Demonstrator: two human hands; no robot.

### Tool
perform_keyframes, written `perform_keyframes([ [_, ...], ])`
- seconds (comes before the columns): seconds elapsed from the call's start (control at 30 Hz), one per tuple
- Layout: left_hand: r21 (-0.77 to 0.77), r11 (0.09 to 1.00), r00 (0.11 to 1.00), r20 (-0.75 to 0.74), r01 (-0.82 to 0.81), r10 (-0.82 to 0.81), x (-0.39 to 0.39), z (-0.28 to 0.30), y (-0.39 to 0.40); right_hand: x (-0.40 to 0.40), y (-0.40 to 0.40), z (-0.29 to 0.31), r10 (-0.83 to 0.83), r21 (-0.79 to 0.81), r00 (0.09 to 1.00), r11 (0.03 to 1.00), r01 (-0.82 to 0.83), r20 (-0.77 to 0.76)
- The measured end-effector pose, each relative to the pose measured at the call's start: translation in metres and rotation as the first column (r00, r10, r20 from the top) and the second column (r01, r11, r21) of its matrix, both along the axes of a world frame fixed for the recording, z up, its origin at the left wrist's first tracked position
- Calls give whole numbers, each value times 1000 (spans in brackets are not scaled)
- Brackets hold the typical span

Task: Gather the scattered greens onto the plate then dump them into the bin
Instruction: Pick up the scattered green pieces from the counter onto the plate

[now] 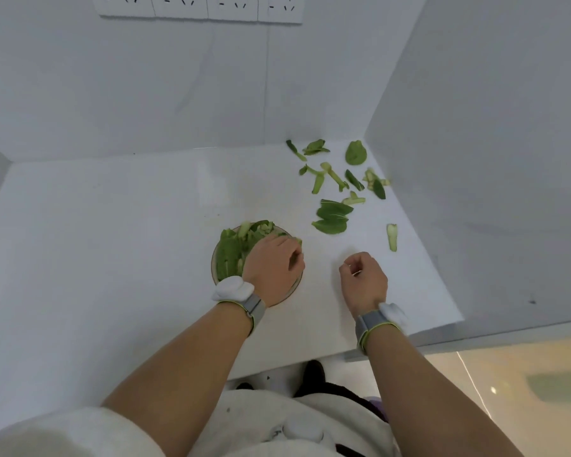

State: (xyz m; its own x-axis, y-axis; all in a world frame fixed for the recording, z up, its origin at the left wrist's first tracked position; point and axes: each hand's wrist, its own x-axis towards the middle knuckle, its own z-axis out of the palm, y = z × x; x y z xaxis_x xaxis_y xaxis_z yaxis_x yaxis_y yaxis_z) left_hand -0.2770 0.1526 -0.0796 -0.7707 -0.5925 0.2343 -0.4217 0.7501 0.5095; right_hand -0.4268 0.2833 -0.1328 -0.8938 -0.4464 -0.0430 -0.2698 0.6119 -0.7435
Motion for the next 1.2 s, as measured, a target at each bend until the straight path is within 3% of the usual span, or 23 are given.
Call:
perform_keyframes([
  [0.17, -50, 995, 990, 114, 91, -85, -36, 2, -4, -35, 11, 1, -203, -43, 975, 979, 200, -87],
  [0.27, -21, 999, 985, 170, 29, -25, -69, 3, -6, -66, 14, 4, -261, -79, 956, 964, 253, -131],
  [0.47, -24, 999, 904, 427, 40, -26, -120, -11, -13, -111, 11, 0, -177, 45, 983, 983, 179, -49],
  [0.6, -106, 993, 838, 537, -54, 103, -146, -29, -18, -128, -3, 2, -161, 32, 987, 986, 162, -20],
  [0.8, -104, 986, 827, 536, -133, 168, -157, -36, -24, -144, -13, -2, -87, 199, 996, 976, 84, 6],
  [0.97, -32, 985, 800, 579, -172, 158, -163, -28, -24, -156, -13, -5, -124, 223, 991, 968, 111, 44],
  [1.2, 82, 976, 891, 429, -204, 150, -159, -8, -8, -148, -13, -3, -136, 176, 987, 977, 119, 88],
])
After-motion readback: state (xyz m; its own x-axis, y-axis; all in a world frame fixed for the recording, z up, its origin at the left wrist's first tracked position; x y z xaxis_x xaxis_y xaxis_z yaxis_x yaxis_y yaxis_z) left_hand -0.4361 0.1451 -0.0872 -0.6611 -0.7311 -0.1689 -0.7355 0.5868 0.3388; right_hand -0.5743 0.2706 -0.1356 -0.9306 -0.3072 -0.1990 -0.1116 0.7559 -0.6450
